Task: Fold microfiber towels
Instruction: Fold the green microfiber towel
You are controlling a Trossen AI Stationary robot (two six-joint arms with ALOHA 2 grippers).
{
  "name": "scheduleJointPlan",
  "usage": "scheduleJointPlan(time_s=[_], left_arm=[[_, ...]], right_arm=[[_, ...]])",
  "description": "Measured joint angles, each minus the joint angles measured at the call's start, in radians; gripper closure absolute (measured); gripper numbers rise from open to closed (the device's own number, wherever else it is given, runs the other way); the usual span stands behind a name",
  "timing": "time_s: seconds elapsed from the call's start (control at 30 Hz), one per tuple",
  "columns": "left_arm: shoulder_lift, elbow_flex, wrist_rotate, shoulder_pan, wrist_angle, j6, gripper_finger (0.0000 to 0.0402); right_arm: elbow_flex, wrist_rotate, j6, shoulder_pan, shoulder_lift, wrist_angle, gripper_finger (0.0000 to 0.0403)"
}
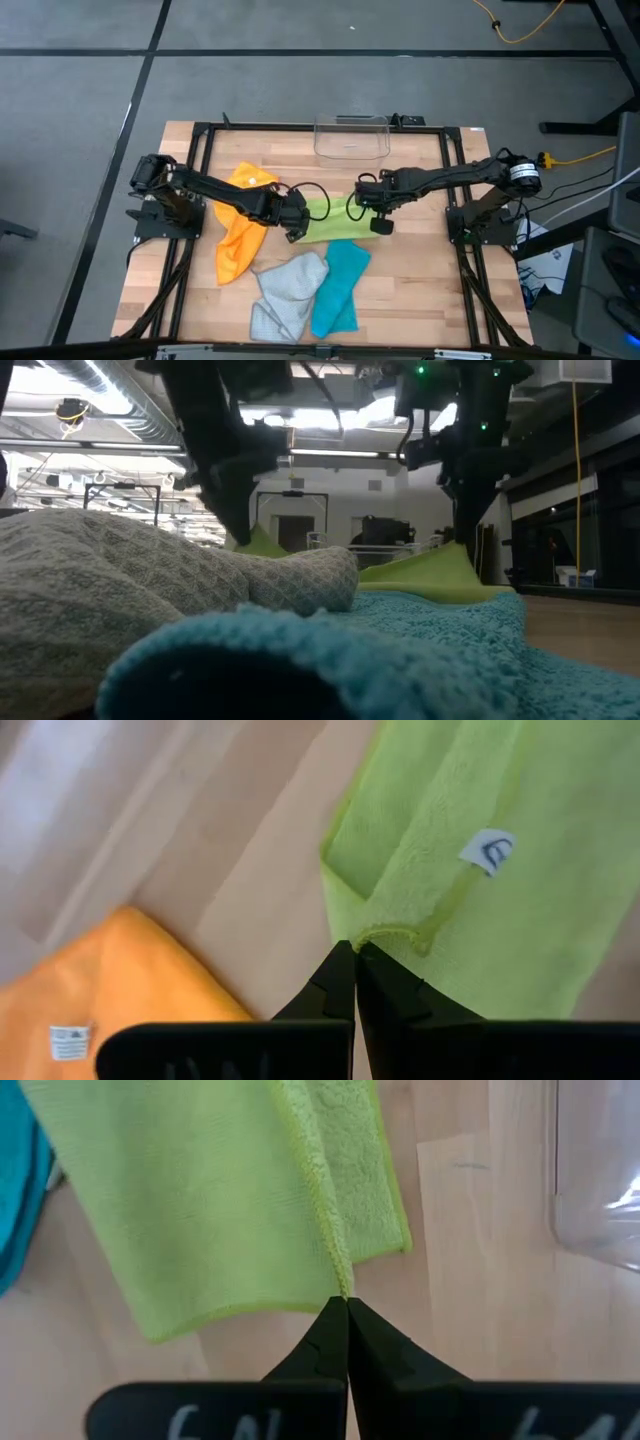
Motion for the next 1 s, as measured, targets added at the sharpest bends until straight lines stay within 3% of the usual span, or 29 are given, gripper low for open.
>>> scheduleJointPlan(time_s=[0.23, 0.6, 0.87, 1.0], left_arm=[[0.084, 0.000, 0.012, 0.036, -0.003, -0.021, 0.0388], [0.060, 0.000, -0.012, 0.046, -0.052, -0.022, 0.0299], [-0.003, 0.000, -0.016, 0.031, -0.106, -0.056, 0.0291], [-0.034, 0.000, -0.018, -0.001, -0.136, -0.097, 0.0289]], right_arm=[[-0.023, 0.000, -0.002, -0.028, 0.000, 0.026, 0.0376], [-0.023, 0.020, -0.028, -0.039, 0.000, 0.020, 0.0287], [0.031, 0.022, -0.019, -0.030, -0.002, -0.118, 0.0282], [0.034, -0.040, 0.005, 0.003, -0.018, -0.181, 0.0287]])
